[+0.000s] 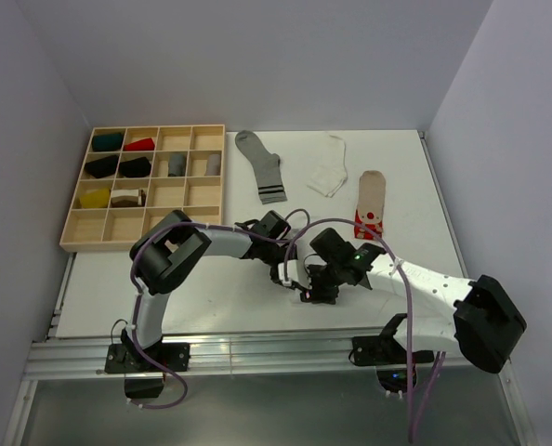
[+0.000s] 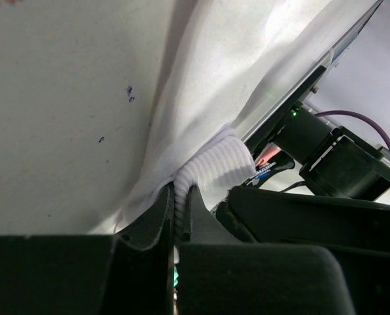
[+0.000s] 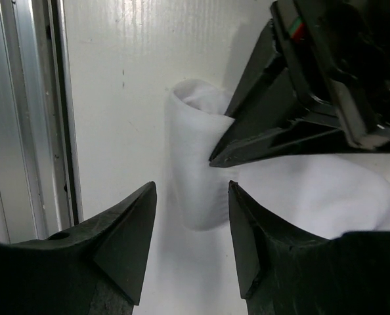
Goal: Roll the socks
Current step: Roll the sock at the center of the board.
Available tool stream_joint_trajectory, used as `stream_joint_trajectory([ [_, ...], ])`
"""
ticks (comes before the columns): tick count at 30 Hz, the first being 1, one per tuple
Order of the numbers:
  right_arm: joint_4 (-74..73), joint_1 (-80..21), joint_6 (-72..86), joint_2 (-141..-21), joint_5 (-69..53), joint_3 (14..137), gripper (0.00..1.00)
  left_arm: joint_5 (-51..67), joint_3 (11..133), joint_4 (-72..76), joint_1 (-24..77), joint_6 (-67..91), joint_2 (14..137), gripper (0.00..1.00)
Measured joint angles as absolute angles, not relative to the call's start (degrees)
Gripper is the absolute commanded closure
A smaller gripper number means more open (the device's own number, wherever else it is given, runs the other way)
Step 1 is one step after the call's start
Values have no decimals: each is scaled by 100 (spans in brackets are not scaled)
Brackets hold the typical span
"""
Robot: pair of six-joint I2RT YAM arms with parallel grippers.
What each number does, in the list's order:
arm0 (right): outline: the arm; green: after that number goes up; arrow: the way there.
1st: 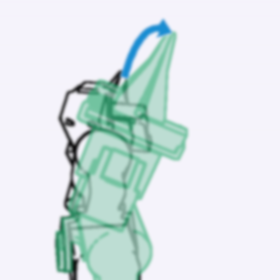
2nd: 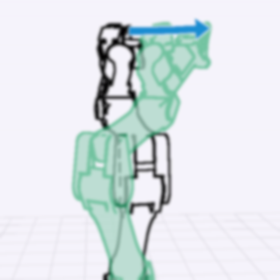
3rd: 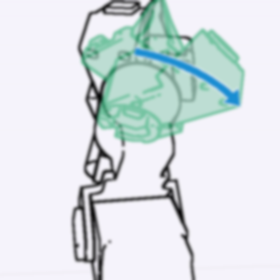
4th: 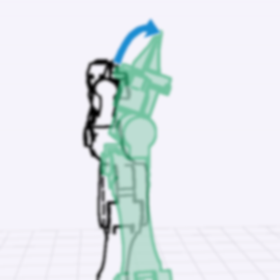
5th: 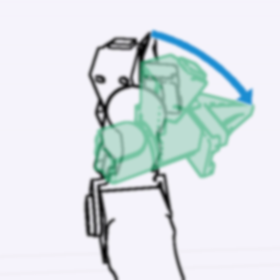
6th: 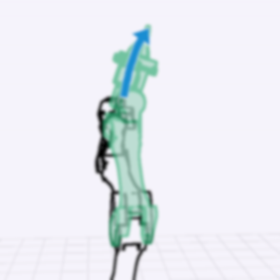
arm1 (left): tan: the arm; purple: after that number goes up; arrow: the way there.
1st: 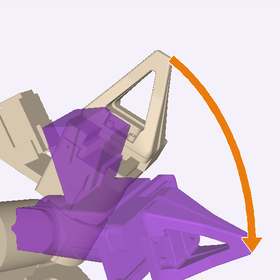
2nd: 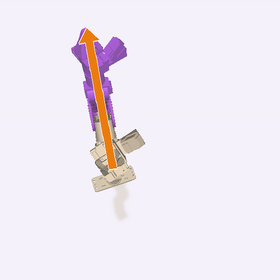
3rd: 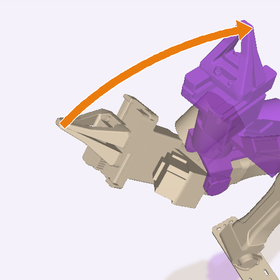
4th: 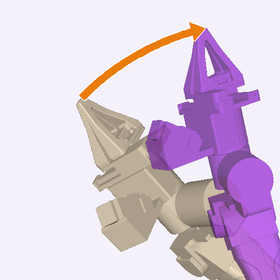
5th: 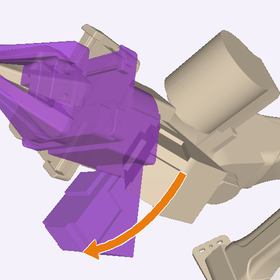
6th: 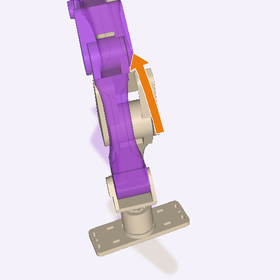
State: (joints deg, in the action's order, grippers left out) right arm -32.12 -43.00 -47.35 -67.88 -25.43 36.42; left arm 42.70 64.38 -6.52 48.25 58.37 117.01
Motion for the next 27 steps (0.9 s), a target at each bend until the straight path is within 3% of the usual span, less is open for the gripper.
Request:
stream_joint_trajectory([
  [7, -2991, -4613, -4652, -7220, -2246, 3605, 50, 4305, 6464, -672, 4816, 5843, 11727, 100],
  [10, -2862, -4652, -4606, -7258, -2112, 3597, 63, 4305, 6464, -674, 4814, 5865, 11727, 100],
  [12, -2794, -4652, -4558, -7299, -2053, 3590, 73, 4303, 6462, -676, 4805, 5902, 11727, 95],
  [15, -2663, -4652, -4477, -7301, -2021, 3522, 80, 4294, 6431, -657, 4779, 5942, 11721, 84],
  [20, -2307, -4654, -4440, -7273, -1979, 3380, 82, 4191, 6410, -794, 4659, 5894, 11651, 67],
  [27, -1883, -4665, -4445, -7312, -1894, 3319, 84, 3868, 6445, -1041, 4410, 5682, 11382, 58],
])
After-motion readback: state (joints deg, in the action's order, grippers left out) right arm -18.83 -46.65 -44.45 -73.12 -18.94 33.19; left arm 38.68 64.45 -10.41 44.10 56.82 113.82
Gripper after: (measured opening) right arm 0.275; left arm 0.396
